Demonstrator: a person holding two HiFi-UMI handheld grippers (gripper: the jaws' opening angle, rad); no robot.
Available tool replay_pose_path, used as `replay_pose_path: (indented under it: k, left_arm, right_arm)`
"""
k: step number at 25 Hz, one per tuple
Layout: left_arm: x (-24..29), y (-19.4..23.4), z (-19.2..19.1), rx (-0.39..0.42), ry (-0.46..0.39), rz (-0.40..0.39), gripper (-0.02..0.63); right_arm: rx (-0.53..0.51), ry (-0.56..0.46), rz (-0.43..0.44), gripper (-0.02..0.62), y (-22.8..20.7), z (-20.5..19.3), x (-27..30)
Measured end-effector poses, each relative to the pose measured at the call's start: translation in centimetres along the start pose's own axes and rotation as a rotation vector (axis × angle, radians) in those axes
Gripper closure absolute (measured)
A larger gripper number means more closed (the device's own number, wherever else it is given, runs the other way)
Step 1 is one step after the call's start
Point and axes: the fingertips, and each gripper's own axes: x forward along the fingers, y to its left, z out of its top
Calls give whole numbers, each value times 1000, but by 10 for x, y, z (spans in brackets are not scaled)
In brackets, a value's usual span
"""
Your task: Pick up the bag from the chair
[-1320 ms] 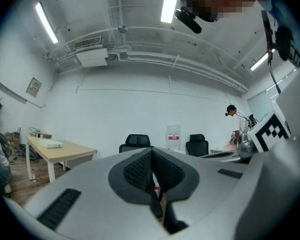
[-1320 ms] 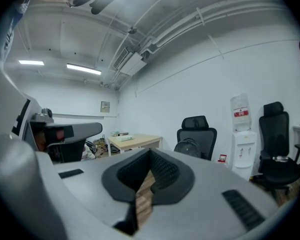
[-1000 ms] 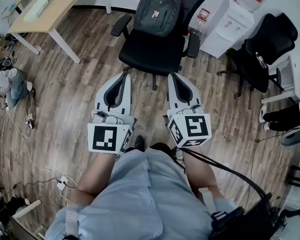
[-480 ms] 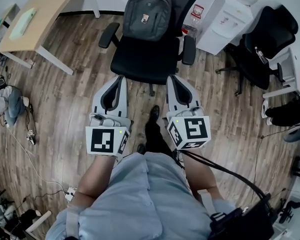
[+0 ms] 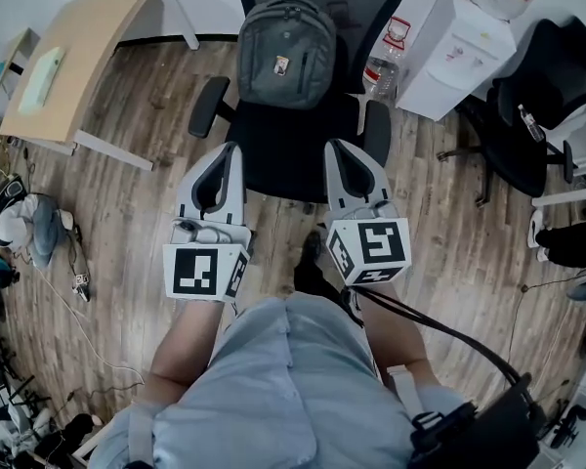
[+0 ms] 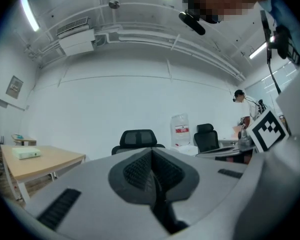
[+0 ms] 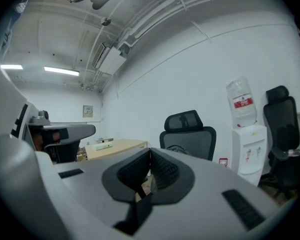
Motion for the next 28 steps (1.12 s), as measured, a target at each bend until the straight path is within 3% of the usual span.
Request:
replay_pose_path:
  k: [9,19,28]
  left_arm:
    - [59,9,13,26,-30,1,604]
    - [93,38,-2,-9,-15,12,604]
    - [162,92,-31,-37,18,-27,604]
  right_arm:
    - [-8,-24,-3,595,-41,24,47]
    - [-29,-7,-22,595,-57,27,89]
    - [-27,22,-80,594,-75,23,166]
